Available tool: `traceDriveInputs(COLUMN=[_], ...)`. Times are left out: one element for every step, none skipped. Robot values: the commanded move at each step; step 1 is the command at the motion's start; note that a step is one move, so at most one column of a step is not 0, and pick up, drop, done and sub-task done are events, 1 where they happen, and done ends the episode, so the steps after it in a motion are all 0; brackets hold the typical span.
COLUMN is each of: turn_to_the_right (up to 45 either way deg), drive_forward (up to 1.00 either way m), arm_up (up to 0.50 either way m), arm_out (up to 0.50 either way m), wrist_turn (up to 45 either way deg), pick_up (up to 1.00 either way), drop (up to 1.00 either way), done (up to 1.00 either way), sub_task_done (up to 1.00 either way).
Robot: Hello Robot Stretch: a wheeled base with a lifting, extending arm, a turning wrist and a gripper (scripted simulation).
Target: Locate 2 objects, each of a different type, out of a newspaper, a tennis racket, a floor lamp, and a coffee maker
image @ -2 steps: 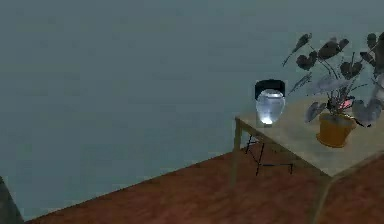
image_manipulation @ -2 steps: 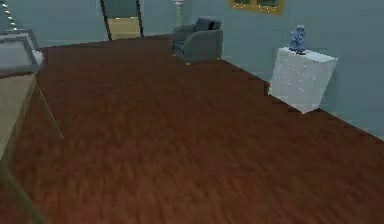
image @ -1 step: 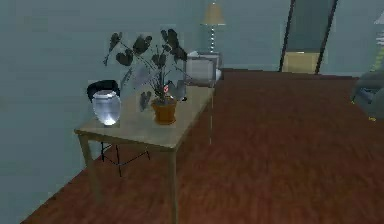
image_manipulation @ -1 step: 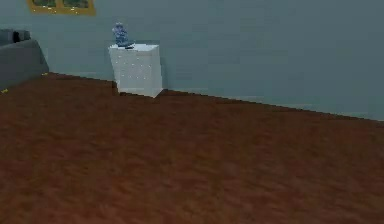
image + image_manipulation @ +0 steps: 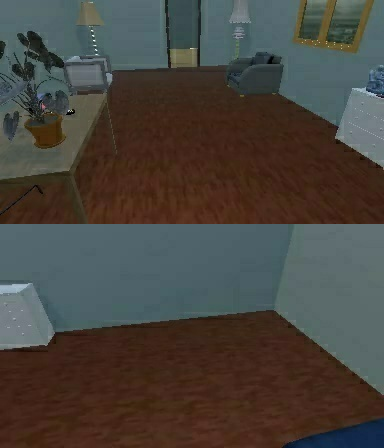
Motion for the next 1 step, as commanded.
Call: traceDriveInputs(turn_to_the_right=[3.0], drive_forward=[0.0], arm_up=[0.0], arm_out=[0.0], wrist_turn=[0.0], pick_up=[0.0], drop=[0.0], done=[0.0], sub_task_done=[0.0])
